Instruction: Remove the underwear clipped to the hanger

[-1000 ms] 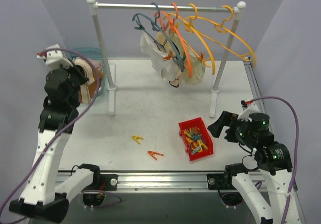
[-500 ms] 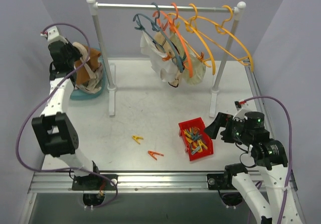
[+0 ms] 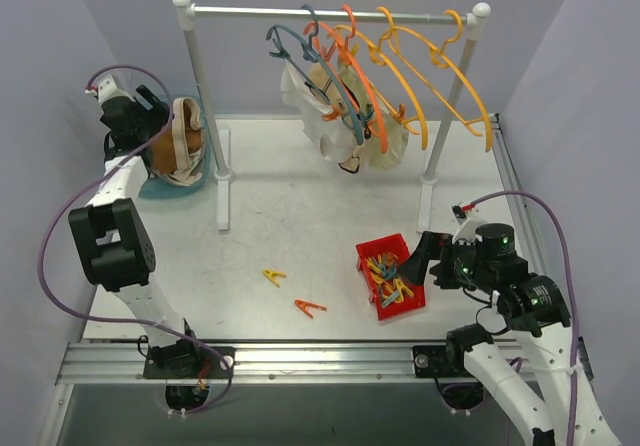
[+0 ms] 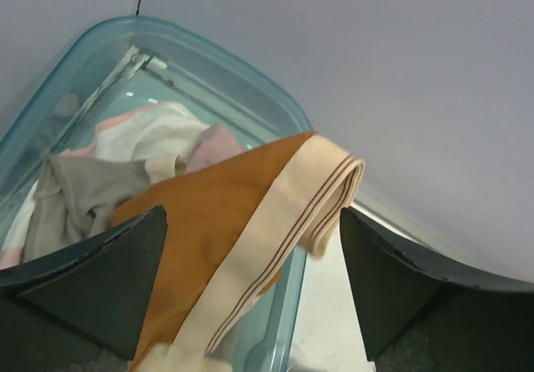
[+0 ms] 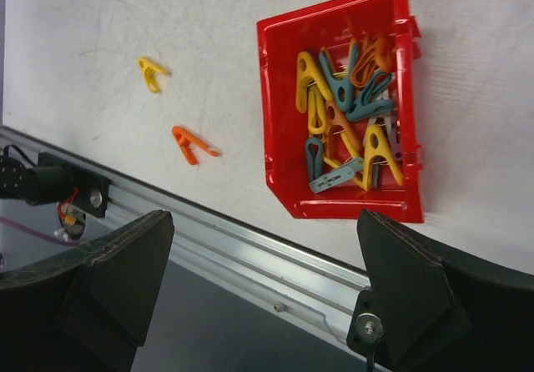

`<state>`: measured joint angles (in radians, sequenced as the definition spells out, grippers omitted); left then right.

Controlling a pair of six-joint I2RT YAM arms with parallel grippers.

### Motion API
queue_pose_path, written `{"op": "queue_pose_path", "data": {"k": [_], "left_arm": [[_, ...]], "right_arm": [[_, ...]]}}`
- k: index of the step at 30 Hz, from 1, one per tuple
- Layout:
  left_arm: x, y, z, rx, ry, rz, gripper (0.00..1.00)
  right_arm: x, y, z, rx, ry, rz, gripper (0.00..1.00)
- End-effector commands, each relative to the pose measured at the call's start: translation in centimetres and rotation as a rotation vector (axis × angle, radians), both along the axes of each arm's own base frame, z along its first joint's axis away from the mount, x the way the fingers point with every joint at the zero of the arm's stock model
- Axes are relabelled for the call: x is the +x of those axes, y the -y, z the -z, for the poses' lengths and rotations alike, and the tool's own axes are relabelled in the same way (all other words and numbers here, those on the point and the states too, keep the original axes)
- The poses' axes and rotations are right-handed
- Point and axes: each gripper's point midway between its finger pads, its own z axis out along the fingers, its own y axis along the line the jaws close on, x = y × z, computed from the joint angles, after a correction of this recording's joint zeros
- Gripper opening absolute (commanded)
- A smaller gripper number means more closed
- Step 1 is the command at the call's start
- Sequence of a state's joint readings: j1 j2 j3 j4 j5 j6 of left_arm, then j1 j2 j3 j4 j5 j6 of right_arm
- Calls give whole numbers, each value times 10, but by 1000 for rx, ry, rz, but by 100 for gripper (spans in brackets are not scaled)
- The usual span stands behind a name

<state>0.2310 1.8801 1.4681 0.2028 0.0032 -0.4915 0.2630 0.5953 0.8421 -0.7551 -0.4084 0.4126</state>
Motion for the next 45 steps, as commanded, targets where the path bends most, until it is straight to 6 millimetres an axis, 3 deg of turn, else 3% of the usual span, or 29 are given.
{"op": "queue_pose_path", "data": {"k": [1, 2, 3, 5, 6, 7, 8, 9, 10, 11, 12, 13, 14, 15, 16, 19, 20, 22, 23, 24, 26, 33, 39, 45], "left_arm": [[-31, -2, -63, -3, 101, -66, 94], [-41, -1, -60, -11, 82, -76, 94], [-54, 2, -83, -6, 117, -82, 94], [-72, 7, -89, -25, 95, -79, 94], [-86, 11, -107, -23, 116, -75, 94], [-95, 15, -111, -31, 112, -69, 94], [-104, 24, -109, -60, 93, -37, 94], [-121, 32, -120, -70, 95, -16, 94], [-131, 41, -111, -91, 69, 15, 94], [-141, 55, -109, -108, 58, 77, 94], [-160, 67, -119, -111, 74, 114, 94], [-171, 76, -98, -129, 35, 145, 94], [-183, 89, -93, -143, 16, 204, 94], [-202, 97, -102, -139, 39, 227, 94], [-213, 106, -89, -148, 15, 263, 94], [-252, 132, -97, -148, 40, 371, 94], [-263, 140, -86, -160, 8, 403, 94], [-289, 152, -86, -151, 12, 454, 94], [-298, 157, -73, -157, -21, 466, 94], [-310, 163, -74, -142, -9, 481, 94], [-323, 171, -58, -148, -41, 512, 94], [-349, 179, -34, -185, -62, 529, 94], [-357, 179, -28, -179, -79, 510, 94], [-360, 176, -31, -167, -77, 489, 94]], "right_arm": [[0, -15, -14, 9, 49, -85, 99], [0, -18, -17, 14, 59, -106, 99], [-5, -26, -18, 17, 62, -153, 99], [-10, -36, -16, 14, 50, -223, 99], [-17, -44, -14, 5, 42, -276, 99], [-18, -49, -8, -15, 28, -308, 99], [-18, -50, -4, -52, 31, -316, 99], [-19, -54, 1, -79, 30, -337, 99], [-30, -69, 7, -111, 22, -426, 99], [-27, -71, 13, -163, 31, -431, 99], [-30, -77, 18, -207, 37, -468, 100], [-35, -91, 26, -269, 17, -529, 100], [-27, -91, 32, -347, 37, -514, 100], [-25, -99, 44, -415, 9, -545, 100], [-23, -109, 42, -424, 25, -569, 100], [-15, -133, 53, -474, 29, -636, 100], [-13, -143, 48, -467, 42, -650, 100], [-11, -157, 59, -489, 15, -700, 100], [-8, -165, 55, -487, 23, -711, 100], [-9, -171, 65, -514, -3, -734, 100], [-7, -183, 67, -518, -6, -757, 99], [-10, -213, 112, -605, -86, -845, 97], [-7, -222, 137, -654, -130, -852, 89], [-16, -221, 162, -697, -193, -862, 78]]}}
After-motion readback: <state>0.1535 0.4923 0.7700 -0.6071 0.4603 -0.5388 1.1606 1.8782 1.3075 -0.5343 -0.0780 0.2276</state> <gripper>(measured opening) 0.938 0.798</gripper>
